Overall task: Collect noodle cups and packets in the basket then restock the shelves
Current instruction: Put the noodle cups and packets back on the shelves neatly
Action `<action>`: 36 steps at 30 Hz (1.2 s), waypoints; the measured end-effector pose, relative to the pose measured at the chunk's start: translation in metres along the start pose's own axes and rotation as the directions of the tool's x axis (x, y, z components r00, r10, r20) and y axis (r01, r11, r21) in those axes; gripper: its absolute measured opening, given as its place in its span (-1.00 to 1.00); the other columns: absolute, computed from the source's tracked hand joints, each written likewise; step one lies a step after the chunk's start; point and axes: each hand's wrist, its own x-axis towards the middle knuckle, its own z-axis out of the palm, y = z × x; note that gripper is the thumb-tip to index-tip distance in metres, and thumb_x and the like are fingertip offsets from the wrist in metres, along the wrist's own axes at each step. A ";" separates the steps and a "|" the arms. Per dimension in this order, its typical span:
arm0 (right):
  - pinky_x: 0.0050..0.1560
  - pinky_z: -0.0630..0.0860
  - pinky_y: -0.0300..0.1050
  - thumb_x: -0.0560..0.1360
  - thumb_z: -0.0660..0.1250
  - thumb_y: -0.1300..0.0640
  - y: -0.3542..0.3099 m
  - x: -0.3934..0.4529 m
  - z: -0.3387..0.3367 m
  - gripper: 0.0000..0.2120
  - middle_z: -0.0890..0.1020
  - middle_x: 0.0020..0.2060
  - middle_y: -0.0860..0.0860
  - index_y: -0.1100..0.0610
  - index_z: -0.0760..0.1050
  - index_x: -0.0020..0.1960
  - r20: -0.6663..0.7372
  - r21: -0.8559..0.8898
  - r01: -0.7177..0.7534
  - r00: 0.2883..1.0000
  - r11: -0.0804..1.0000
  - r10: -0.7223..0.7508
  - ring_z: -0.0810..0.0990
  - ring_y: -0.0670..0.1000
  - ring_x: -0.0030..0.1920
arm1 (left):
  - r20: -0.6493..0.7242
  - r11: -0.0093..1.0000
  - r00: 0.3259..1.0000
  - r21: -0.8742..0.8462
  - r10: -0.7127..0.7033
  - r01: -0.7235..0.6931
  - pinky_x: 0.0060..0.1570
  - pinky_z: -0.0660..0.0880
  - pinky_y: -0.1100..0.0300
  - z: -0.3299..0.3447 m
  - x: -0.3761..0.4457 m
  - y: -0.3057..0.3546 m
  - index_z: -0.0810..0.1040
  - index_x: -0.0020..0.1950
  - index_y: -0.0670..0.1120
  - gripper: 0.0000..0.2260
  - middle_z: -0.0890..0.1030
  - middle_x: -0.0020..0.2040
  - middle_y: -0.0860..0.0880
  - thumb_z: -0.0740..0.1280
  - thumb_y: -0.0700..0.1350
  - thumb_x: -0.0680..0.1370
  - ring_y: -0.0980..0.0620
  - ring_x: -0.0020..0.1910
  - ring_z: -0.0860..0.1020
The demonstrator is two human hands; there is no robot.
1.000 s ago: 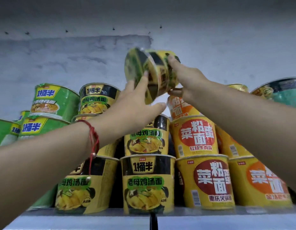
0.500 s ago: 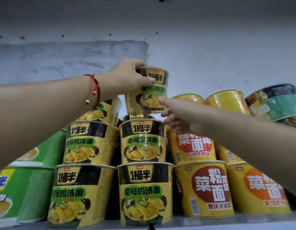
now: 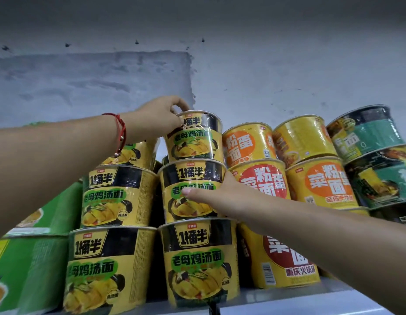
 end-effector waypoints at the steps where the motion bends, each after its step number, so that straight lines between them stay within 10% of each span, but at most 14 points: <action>1: 0.21 0.38 -0.01 0.23 0.48 -0.40 0.001 0.001 0.003 0.17 0.38 0.35 0.01 -0.02 -0.08 0.58 -0.006 -0.001 0.004 1.000 1.000 -0.004 0.40 0.09 0.33 | -0.009 1.000 1.000 0.006 0.007 -0.007 -0.25 0.45 0.13 -0.001 -0.001 0.000 0.48 0.14 0.09 -0.85 0.58 -0.03 -0.01 0.30 -0.11 0.60 0.02 -0.10 0.56; 11: 0.14 0.48 -0.04 0.26 0.48 -0.36 0.012 0.002 0.019 0.14 0.48 0.28 -0.01 -0.01 -0.10 0.57 -0.114 0.013 0.078 0.991 0.997 -0.076 0.52 0.05 0.21 | -0.044 0.976 0.997 0.211 0.065 -0.054 0.17 0.49 -0.04 0.022 -0.003 -0.003 0.42 0.30 0.10 -0.46 0.56 0.15 0.03 0.40 0.31 0.41 -0.07 0.21 0.47; 23: 0.22 0.51 0.06 0.24 0.47 -0.39 0.019 0.003 0.021 0.14 0.48 0.30 -0.01 -0.02 -0.07 0.57 -0.140 0.006 0.112 0.984 0.994 -0.111 0.54 0.05 0.22 | 0.040 0.949 0.995 0.299 0.091 -0.099 -0.24 0.37 0.19 0.011 -0.004 0.002 0.45 0.33 -0.01 -0.43 0.50 0.04 0.04 0.41 0.26 0.43 0.02 -0.01 0.47; 36: 0.20 0.53 0.15 -0.02 0.47 -0.48 0.013 0.005 0.026 0.21 0.54 0.18 -0.07 -0.11 0.08 0.50 -0.149 0.017 0.053 0.988 0.998 -0.050 0.58 0.04 0.15 | -0.100 0.974 0.981 0.175 0.165 -0.146 0.05 0.43 0.08 0.022 -0.009 -0.023 0.40 0.39 0.03 -0.38 0.55 0.26 -0.03 0.37 0.31 0.44 -0.05 0.17 0.49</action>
